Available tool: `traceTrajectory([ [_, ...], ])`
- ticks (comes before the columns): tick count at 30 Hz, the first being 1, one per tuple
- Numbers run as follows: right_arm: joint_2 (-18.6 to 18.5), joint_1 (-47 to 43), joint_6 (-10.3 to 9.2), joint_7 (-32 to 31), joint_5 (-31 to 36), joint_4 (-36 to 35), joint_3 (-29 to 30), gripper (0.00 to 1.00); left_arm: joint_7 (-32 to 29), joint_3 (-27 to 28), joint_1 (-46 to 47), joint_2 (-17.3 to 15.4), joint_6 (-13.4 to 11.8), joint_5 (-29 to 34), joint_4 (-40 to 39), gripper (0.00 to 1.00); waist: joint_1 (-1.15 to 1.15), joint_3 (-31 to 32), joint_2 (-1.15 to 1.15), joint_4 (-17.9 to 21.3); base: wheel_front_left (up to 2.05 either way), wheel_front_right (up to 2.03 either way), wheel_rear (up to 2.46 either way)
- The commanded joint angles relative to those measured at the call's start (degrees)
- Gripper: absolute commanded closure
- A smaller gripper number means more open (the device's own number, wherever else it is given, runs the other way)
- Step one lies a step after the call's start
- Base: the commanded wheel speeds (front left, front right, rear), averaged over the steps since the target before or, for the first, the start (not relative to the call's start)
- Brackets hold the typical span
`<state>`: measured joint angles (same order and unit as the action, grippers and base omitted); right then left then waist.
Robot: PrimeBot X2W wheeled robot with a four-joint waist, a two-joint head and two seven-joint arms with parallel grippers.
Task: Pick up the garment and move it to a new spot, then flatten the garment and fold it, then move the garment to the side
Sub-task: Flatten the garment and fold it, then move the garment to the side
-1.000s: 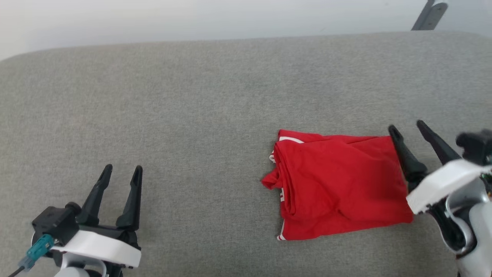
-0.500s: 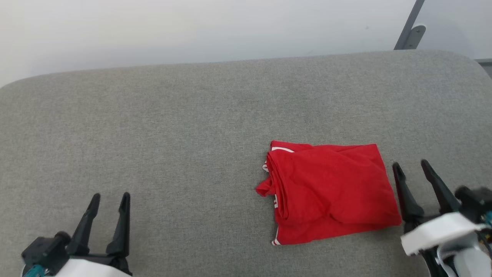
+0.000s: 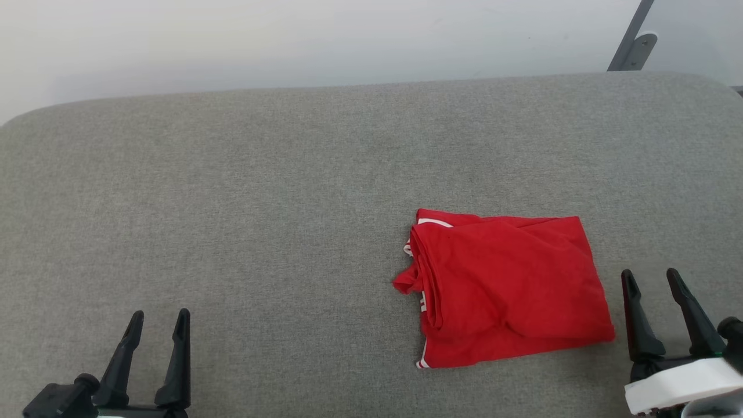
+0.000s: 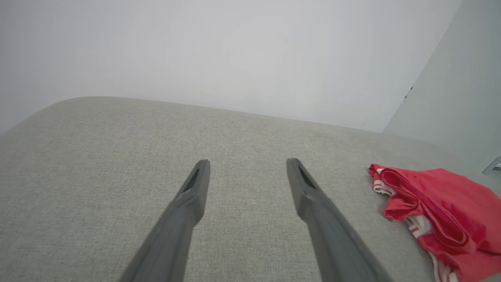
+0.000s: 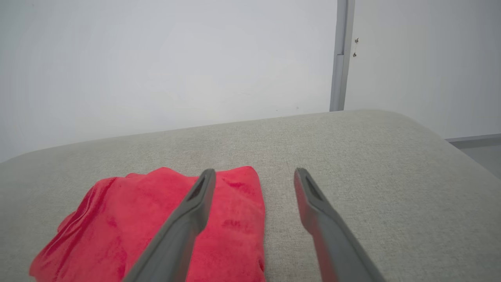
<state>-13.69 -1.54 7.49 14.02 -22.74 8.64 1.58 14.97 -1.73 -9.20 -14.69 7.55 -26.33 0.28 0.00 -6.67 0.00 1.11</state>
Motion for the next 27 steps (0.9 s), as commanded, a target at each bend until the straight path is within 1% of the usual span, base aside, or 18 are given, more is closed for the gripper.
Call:
traceTrajectory([
  [1, 0.40, 0.05, 0.00, -0.75, 0.46, -0.76, 0.02, 0.00, 0.29, 0.13, 0.45, -0.12, -0.15, 0.33, -0.06, 0.00, 0.00, -0.20, 0.00, -0.21, 0.00, 0.00, 0.00],
  [5, 0.22, 1.79, 0.00, -2.55, 1.97, -1.56, 0.22, 0.00, 0.29, 0.21, 1.46, -0.24, -0.15, -0.27, -0.22, 0.00, 0.00, -0.98, 0.00, -0.29, 0.00, 0.00, 0.00],
  [8, -1.02, 3.92, 0.00, -5.36, 3.43, -1.58, -0.92, 0.00, 0.29, -0.09, 2.45, -0.14, -0.15, -0.71, -0.08, 0.00, 0.00, -1.89, 0.00, -0.25, 0.00, 0.00, 0.00],
  [11, -2.79, 7.25, -0.01, -10.47, 3.61, -1.09, -2.01, 0.00, 0.29, -0.76, 3.67, -0.15, -0.15, -0.93, -0.12, 0.00, 0.00, -3.30, 0.00, -0.28, 0.00, 0.00, 0.00],
  [13, -4.10, 9.37, -0.01, -16.18, 2.59, -0.28, -3.04, 0.00, 0.29, -1.27, 4.68, -0.24, -0.15, -1.23, -0.01, 0.00, 0.00, -4.44, 0.00, -0.37, 0.00, 0.00, 0.00],
  [14, -4.10, 9.37, -0.01, -16.18, 2.59, -0.28, -3.04, 0.00, 0.29, -1.27, 4.68, -0.24, -0.15, -1.23, -0.01, 0.00, 0.00, -4.44, 0.00, -0.37, 0.00, 0.00, 0.00],
  [15, -5.48, 10.32, -0.01, -19.32, 2.56, -0.21, -3.99, 0.00, 0.29, -1.62, 5.27, -0.28, -0.15, -1.41, 0.02, 0.00, 0.00, -5.12, 0.00, -0.55, 0.00, 0.00, 0.00],
  [16, -7.13, 12.33, -0.01, -26.25, 0.86, -0.02, -5.00, 0.00, 0.29, -2.54, 6.50, -0.48, -0.15, -1.72, 0.13, 0.00, 0.00, -6.34, 0.00, -0.92, 0.00, 0.00, 0.00],
  [17, -8.29, 12.83, 0.00, -29.95, 0.27, -0.19, -6.01, 0.00, 0.29, -2.90, 7.04, -0.62, -0.15, -1.90, 0.11, 0.00, 0.00, -7.01, 0.00, -1.15, 0.00, 0.00, 0.00],
  [21, -11.25, 14.67, -0.01, -45.40, -4.16, -1.46, -6.76, 0.00, 0.29, -4.06, 9.69, -0.72, -0.15, -2.60, 0.08, 0.00, 0.00, -9.76, 0.00, -1.90, 0.00, 0.00, 0.00],
  [23, -12.13, 15.26, -0.01, -51.13, -5.28, -2.58, -6.69, 0.00, 0.29, -4.55, 10.82, -0.86, -0.15, -3.04, 0.08, 0.00, 0.00, -11.00, 0.00, -2.33, 0.00, 0.00, 0.00],
  [27, -10.69, 15.34, 0.00, -58.32, -6.27, -3.31, -5.82, 0.00, 0.29, -5.49, 12.97, -1.17, -0.15, -3.71, 0.13, 0.00, 0.00, -13.10, 0.00, -3.06, 0.00, 0.00, 0.00],
])
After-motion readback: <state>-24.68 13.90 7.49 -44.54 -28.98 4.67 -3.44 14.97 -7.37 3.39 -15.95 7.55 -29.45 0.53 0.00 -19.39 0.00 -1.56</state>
